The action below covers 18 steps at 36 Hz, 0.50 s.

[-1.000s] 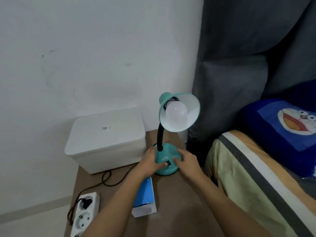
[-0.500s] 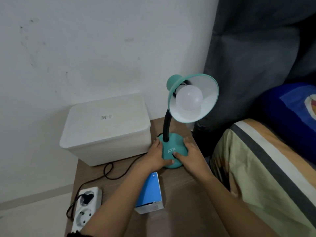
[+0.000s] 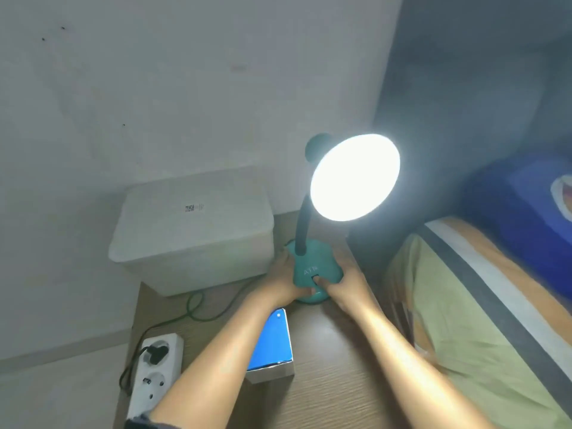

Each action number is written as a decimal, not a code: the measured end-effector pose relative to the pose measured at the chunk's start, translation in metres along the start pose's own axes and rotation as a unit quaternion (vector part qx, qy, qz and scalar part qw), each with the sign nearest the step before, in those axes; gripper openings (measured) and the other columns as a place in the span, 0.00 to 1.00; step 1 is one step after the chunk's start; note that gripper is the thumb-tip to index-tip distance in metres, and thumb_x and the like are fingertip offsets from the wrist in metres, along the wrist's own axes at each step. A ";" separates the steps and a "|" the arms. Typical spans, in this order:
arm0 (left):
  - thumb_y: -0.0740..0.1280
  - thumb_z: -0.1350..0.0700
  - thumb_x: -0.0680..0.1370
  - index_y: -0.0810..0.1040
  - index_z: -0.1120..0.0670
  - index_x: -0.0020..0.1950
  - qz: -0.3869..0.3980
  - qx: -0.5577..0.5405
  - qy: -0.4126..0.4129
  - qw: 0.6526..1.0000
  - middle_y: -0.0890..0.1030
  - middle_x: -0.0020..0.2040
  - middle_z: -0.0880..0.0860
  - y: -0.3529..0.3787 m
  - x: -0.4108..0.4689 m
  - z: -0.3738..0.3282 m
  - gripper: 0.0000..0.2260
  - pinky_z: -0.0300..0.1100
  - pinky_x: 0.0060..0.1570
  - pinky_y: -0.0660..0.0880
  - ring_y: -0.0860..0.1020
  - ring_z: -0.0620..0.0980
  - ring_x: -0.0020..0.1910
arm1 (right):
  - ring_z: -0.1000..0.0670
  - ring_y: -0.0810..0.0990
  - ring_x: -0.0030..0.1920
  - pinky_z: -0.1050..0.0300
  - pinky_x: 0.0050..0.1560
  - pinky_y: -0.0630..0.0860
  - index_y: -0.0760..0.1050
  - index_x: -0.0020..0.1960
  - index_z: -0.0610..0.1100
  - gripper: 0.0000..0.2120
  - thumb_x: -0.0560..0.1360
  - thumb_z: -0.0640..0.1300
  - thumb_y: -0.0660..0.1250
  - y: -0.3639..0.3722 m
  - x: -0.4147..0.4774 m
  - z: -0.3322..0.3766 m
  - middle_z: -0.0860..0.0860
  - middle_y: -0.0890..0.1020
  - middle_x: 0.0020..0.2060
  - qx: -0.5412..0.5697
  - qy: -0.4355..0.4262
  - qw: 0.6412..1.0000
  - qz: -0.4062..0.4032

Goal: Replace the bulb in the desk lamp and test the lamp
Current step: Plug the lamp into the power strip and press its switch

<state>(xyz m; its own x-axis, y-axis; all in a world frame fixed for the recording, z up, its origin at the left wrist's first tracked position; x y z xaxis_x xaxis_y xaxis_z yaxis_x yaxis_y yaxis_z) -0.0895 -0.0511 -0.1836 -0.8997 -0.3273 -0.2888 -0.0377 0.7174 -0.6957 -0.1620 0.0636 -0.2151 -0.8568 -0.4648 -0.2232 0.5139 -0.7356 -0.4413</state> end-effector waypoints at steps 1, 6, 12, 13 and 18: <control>0.72 0.44 0.61 0.67 0.53 0.68 -0.011 -0.007 0.008 1.000 0.70 0.68 0.55 -0.002 0.000 -0.001 0.37 0.52 0.69 0.66 0.67 0.58 0.69 | 0.52 0.77 0.48 0.67 0.35 0.68 0.76 0.61 0.40 0.22 0.68 0.37 0.73 -0.001 -0.001 0.002 0.43 0.82 0.55 -0.002 -0.005 1.000 -0.003; 0.76 0.53 0.63 0.67 0.52 0.68 -0.024 0.009 0.029 0.999 0.69 0.68 0.56 -0.004 -0.001 -0.003 0.35 0.51 0.68 0.66 0.66 0.56 0.69 | 0.47 0.73 0.66 0.60 0.63 0.68 0.68 0.69 0.43 0.33 0.67 0.39 0.75 -0.004 -0.008 0.011 0.46 0.74 0.65 -0.018 -0.028 0.999 -0.018; 0.69 0.48 0.60 0.68 0.54 0.68 -0.010 0.022 0.033 0.999 0.70 0.67 0.57 -0.001 0.002 -0.004 0.36 0.52 0.67 0.66 0.67 0.56 0.68 | 0.47 0.73 0.66 0.61 0.61 0.67 0.69 0.69 0.45 0.31 0.68 0.42 0.74 -0.005 -0.008 0.013 0.46 0.75 0.65 -0.051 -0.033 0.998 -0.013; 0.69 0.48 0.60 0.68 0.54 0.68 -0.006 0.023 0.032 0.999 0.70 0.67 0.58 -0.001 0.001 -0.005 0.36 0.52 0.67 0.66 0.67 0.57 0.68 | 0.47 0.73 0.66 0.61 0.62 0.68 0.68 0.69 0.45 0.31 0.69 0.43 0.73 -0.005 -0.008 0.014 0.46 0.75 0.66 -0.059 -0.036 0.998 -0.011; 0.73 0.50 0.62 0.66 0.54 0.69 -0.012 0.028 0.033 0.999 0.68 0.69 0.58 0.001 0.004 0.000 0.37 0.51 0.68 0.65 0.65 0.58 0.69 | 0.46 0.69 0.69 0.54 0.69 0.66 0.65 0.72 0.45 0.33 0.70 0.47 0.73 -0.003 -0.010 0.014 0.46 0.71 0.69 -0.077 -0.048 0.996 -0.027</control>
<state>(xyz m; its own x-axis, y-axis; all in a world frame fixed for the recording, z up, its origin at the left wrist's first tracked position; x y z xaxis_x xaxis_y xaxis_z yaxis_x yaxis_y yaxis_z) -0.0935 -0.0518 -0.1853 -0.9253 -0.3024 -0.2289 -0.0377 0.6738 -0.7379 -0.1541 0.0635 -0.1994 -0.8715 -0.4766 -0.1155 0.4488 -0.6802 -0.5795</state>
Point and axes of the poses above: each hand's wrist, its own x-axis towards the middle knuckle, its own y-axis out of the palm, z = x × y, the point moved 6 cm from there along x, towards the middle knuckle
